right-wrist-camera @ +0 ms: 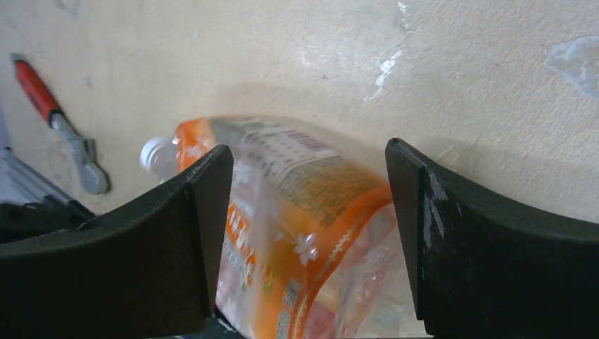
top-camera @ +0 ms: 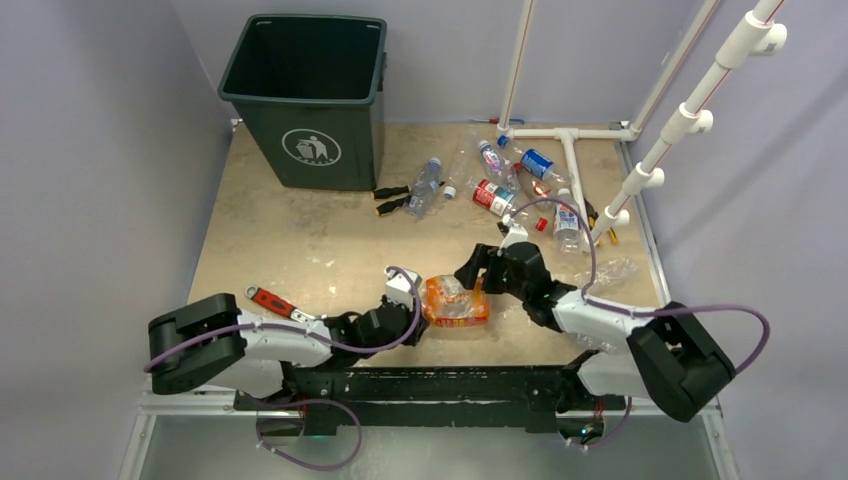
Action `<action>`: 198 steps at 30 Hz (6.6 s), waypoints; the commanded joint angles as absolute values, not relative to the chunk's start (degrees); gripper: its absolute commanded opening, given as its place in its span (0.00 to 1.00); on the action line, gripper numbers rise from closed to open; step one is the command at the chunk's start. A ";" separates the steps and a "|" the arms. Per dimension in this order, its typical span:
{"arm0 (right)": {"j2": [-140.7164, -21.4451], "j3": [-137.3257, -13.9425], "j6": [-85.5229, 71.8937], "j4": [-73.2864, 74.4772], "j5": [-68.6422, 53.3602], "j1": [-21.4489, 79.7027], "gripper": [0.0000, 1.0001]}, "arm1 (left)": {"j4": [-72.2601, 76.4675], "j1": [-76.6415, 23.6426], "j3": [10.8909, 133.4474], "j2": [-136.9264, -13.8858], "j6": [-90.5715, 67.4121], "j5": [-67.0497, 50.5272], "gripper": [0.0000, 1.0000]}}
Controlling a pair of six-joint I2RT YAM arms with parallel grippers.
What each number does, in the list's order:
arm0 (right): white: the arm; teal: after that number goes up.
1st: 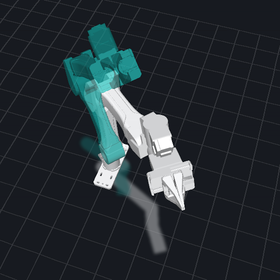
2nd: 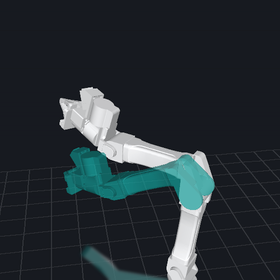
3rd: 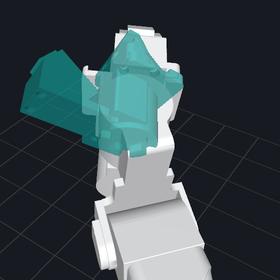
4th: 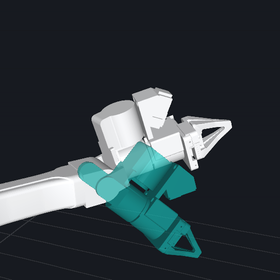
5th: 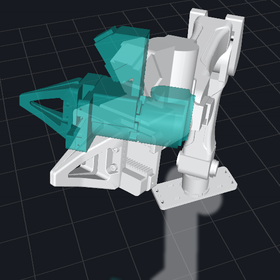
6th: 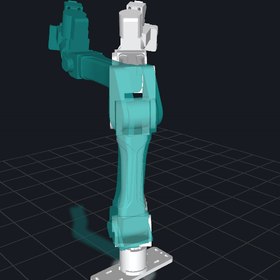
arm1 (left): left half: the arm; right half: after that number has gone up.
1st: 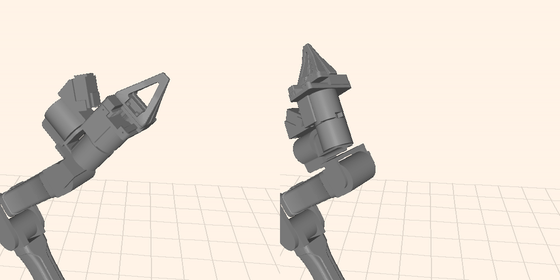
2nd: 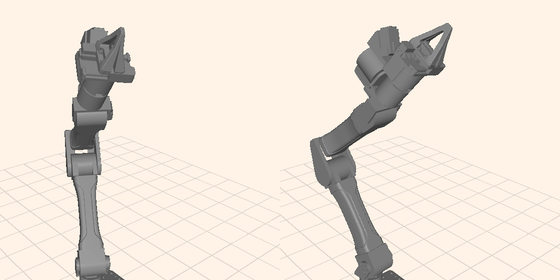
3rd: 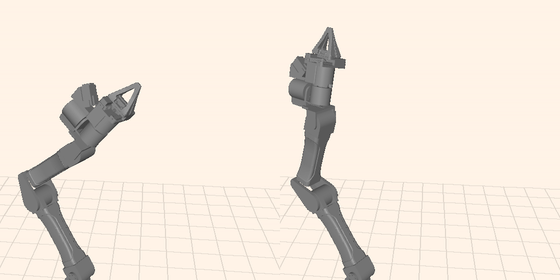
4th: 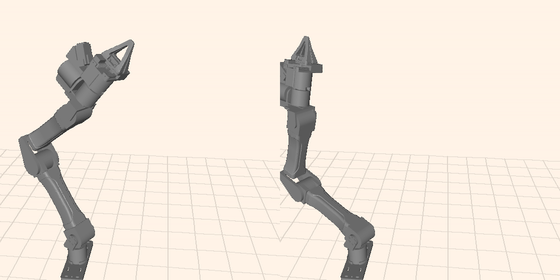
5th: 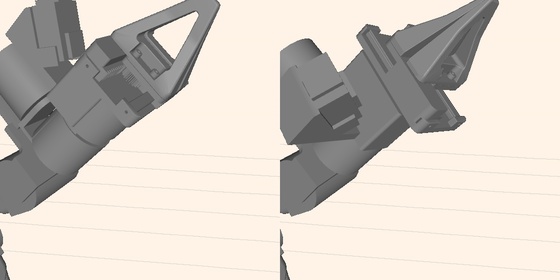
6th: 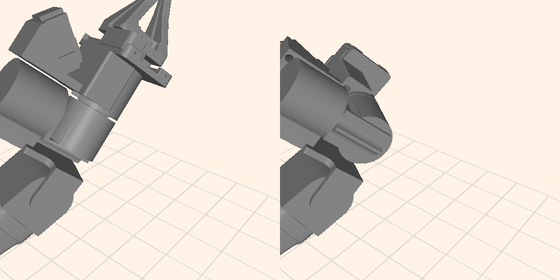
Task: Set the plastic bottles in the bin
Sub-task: Pick up the plastic bottle at the center of the board, then place the plastic bottle in the trash bin.
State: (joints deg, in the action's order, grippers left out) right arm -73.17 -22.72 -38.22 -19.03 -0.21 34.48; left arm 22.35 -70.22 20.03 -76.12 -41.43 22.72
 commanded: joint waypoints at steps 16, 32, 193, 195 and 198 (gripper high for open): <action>-59.33 -18.81 -46.54 -14.59 2.70 36.56 0.91 | 22.88 -56.47 27.94 -78.21 -43.50 23.69 0.42; -74.25 -26.29 -44.18 -18.76 0.96 32.42 0.94 | 28.12 -55.05 29.45 -78.21 -46.70 17.56 0.76; -23.12 6.28 -53.10 -34.02 -34.07 28.92 0.98 | 40.51 -18.46 105.85 -99.37 1.86 25.47 0.00; -24.87 6.16 -52.61 -35.86 -33.84 28.92 0.98 | 41.03 -17.95 105.23 -100.72 2.01 26.82 0.00; -27.30 6.15 -52.16 -38.04 -34.35 28.92 0.98 | 38.41 -15.44 104.93 -102.60 -2.12 25.64 0.00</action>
State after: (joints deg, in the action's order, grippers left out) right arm -24.91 -1.06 -53.06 -32.71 -35.00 28.82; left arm 36.67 -16.84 105.06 -100.51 4.64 28.99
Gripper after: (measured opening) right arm 0.977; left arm 0.349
